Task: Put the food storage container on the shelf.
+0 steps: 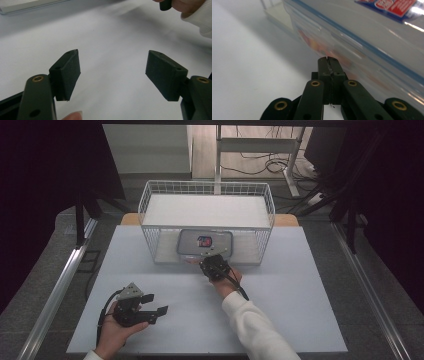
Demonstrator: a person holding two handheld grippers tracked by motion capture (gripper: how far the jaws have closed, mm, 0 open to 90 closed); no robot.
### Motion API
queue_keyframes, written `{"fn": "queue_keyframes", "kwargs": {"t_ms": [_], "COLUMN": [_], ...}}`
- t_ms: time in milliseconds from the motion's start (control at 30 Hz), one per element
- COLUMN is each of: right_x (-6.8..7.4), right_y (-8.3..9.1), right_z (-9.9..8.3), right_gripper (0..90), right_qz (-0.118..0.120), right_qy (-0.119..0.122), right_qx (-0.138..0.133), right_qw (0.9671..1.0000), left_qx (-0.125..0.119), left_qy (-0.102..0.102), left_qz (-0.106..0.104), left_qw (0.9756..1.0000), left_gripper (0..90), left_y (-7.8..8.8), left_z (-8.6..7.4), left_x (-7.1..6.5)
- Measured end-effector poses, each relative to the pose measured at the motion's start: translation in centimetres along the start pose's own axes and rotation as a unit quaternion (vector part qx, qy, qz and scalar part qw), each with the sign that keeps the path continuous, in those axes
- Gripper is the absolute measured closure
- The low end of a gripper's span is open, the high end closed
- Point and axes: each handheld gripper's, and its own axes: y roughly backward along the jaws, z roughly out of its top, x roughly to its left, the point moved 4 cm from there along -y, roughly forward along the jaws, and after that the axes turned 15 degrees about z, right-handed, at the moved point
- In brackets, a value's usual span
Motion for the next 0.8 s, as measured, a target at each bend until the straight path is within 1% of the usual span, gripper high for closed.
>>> {"fn": "queue_keyframes", "kwargs": {"t_ms": [33, 100, 167, 233, 433, 600, 700, 767, 800], "right_x": [0.0, -0.6, -1.3, -1.9, -2.5, -3.3, -3.4, -3.5, -3.3], "right_y": [0.0, -0.2, -0.4, -0.4, -0.4, -0.4, -0.4, -0.4, -0.2], "right_z": [0.0, -0.1, -0.2, -0.2, 0.2, 0.4, 0.5, 0.5, 0.5], "right_gripper": [89.2, 89.2, 89.2, 89.2, 89.2, 89.2, 89.2, 89.2, 89.2], "right_qz": [0.000, -0.009, -0.008, -0.019, -0.028, -0.035, -0.038, -0.036, -0.032], "right_qy": [0.000, -0.013, -0.023, -0.031, -0.034, -0.047, -0.049, -0.050, -0.052], "right_qx": [0.000, 0.001, 0.000, -0.005, -0.008, -0.012, -0.012, -0.013, -0.014], "right_qw": [1.0000, 0.9999, 0.9997, 0.9993, 0.9990, 0.9982, 0.9980, 0.9980, 0.9981], "left_qx": [0.000, -0.001, -0.001, -0.002, -0.002, -0.001, 0.000, 0.000, 0.000], "left_qy": [0.000, 0.001, 0.001, 0.001, 0.001, -0.002, -0.003, -0.003, 0.000], "left_qz": [0.000, 0.000, 0.000, -0.001, 0.000, 0.000, 0.000, 0.000, 0.000], "left_qw": [1.0000, 1.0000, 1.0000, 1.0000, 1.0000, 1.0000, 1.0000, 1.0000, 1.0000], "left_gripper": [27.6, 27.6, 27.6, 27.5, 27.6, 27.6, 27.6, 27.6, 27.6], "left_y": [0.0, 0.0, 0.0, 0.0, 0.0, 0.0, -0.1, 0.0, 0.0], "left_z": [0.0, 0.0, 0.0, 0.0, 0.0, 0.0, 0.0, 0.0, 0.0], "left_x": [0.0, 0.0, 0.1, 0.1, 0.0, 0.0, 0.0, 0.0, 0.0]}}
